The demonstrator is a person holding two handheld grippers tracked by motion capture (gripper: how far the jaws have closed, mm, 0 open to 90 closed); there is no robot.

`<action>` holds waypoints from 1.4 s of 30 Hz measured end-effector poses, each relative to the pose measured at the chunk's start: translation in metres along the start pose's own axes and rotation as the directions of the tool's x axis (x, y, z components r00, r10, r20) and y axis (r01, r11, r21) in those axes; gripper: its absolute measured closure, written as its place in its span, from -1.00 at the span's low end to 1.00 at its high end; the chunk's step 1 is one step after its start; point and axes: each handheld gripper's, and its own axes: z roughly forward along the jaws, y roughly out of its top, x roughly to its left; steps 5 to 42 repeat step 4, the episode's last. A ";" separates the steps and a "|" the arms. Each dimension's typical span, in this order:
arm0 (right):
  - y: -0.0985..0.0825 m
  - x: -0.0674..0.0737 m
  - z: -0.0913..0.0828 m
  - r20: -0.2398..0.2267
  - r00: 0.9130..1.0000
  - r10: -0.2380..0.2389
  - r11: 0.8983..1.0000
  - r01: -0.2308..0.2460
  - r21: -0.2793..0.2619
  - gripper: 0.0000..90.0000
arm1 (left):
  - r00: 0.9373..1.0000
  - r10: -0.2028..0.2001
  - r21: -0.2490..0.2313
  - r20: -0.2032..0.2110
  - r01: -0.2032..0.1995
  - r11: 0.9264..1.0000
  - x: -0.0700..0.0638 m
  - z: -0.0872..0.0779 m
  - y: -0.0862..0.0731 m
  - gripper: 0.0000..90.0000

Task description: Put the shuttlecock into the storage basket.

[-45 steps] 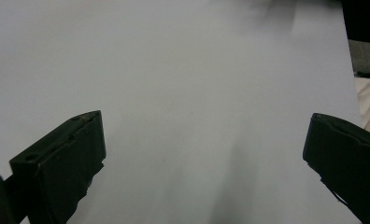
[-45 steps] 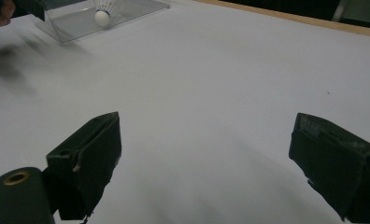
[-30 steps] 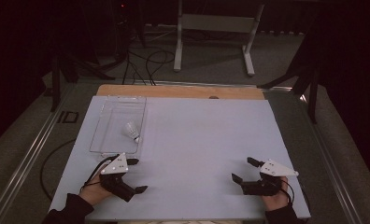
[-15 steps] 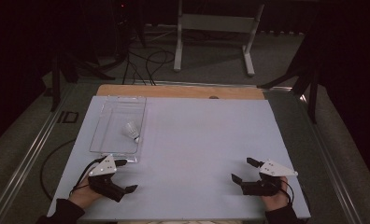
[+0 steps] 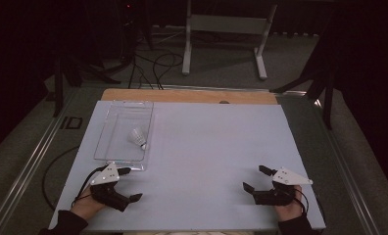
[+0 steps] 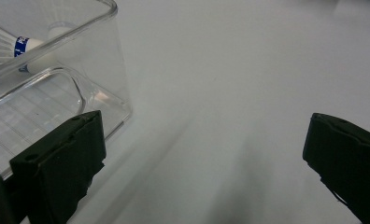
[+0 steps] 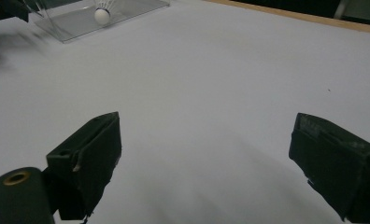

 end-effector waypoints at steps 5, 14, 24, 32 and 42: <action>0.000 0.000 0.000 0.000 1.000 0.001 1.000 -0.001 0.003 -0.78 | 1.000 0.007 0.001 0.008 -0.007 1.000 -0.001 0.001 0.000 -1.00; 0.000 0.000 0.000 0.000 1.000 0.001 1.000 -0.001 0.003 -0.78 | 1.000 0.007 0.001 0.008 -0.007 1.000 -0.001 0.001 0.000 -1.00; 0.000 0.000 0.000 0.000 1.000 0.001 1.000 -0.001 0.003 -0.78 | 1.000 0.007 0.001 0.008 -0.007 1.000 -0.001 0.001 0.000 -1.00; 0.000 0.000 0.000 0.000 1.000 0.001 1.000 -0.001 0.003 -0.78 | 1.000 0.007 0.001 0.008 -0.007 1.000 -0.001 0.001 0.000 -1.00; 0.000 0.000 0.000 0.000 1.000 0.001 1.000 -0.001 0.003 -0.78 | 1.000 0.007 0.001 0.008 -0.007 1.000 -0.001 0.001 0.000 -1.00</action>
